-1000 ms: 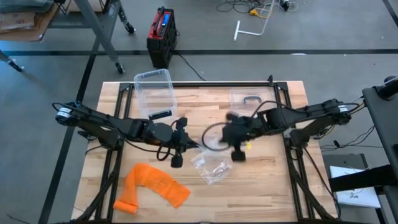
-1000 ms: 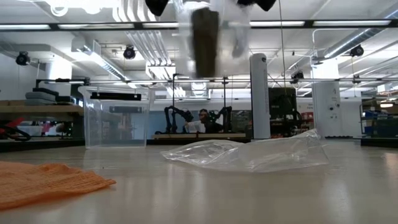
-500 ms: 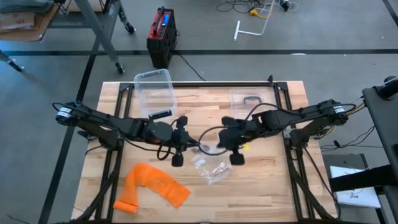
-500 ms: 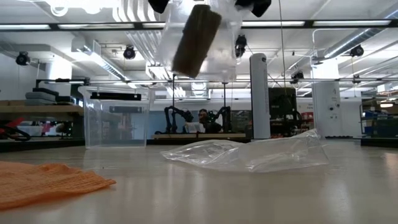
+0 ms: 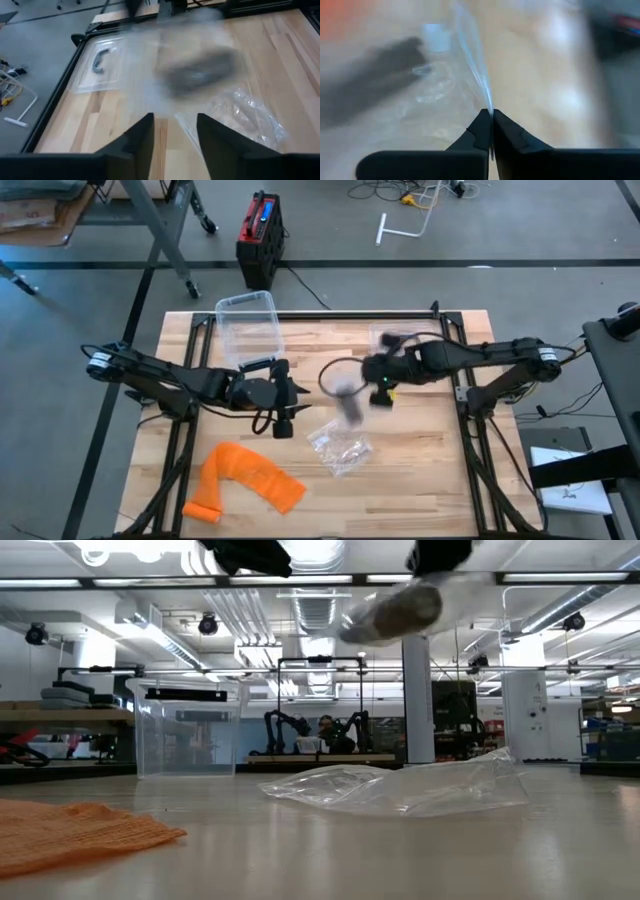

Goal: Roll bandage
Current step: Put the transparent zip bag with rolled brown bandage into the transparent container

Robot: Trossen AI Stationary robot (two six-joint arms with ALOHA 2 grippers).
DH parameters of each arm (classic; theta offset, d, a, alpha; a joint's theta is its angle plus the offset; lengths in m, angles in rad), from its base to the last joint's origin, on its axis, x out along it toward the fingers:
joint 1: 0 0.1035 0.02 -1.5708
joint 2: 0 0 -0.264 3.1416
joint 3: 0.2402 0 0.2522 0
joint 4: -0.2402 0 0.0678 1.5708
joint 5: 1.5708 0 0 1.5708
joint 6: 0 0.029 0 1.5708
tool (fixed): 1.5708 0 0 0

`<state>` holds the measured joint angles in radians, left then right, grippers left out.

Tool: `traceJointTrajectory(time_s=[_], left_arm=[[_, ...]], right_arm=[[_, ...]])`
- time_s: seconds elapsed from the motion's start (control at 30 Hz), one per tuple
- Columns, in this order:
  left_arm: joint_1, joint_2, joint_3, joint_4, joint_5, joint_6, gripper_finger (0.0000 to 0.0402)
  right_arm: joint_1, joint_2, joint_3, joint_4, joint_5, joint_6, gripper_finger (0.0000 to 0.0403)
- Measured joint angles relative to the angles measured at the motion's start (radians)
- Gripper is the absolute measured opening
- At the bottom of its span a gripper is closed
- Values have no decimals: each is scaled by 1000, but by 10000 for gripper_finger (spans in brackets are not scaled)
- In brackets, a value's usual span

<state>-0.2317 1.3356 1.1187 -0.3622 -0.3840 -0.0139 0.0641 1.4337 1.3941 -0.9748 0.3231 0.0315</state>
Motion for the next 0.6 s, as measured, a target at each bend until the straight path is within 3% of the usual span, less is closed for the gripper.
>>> traceJointTrajectory(time_s=[0.07,0.1,0.17,0.23,0.5,0.57,0.6], left_arm=[[0,-1,0,1,-1,-4,159],[0,-1,0,1,-1,-6,169],[0,-1,0,1,-1,-13,185],[0,-1,0,1,-2,-14,199],[0,-2,-1,3,-3,-14,225],[0,-2,-1,3,-3,-14,226],[0,-2,-1,2,-3,-14,226]], right_arm=[[-42,0,0,-125,206,77,2],[-61,0,0,-178,244,127,2],[-90,1,0,-221,193,192,2],[-97,2,0,-205,34,203,2],[-42,2,5,80,-768,59,2],[-42,2,13,65,-867,24,2],[-46,1,20,34,-856,15,2]])
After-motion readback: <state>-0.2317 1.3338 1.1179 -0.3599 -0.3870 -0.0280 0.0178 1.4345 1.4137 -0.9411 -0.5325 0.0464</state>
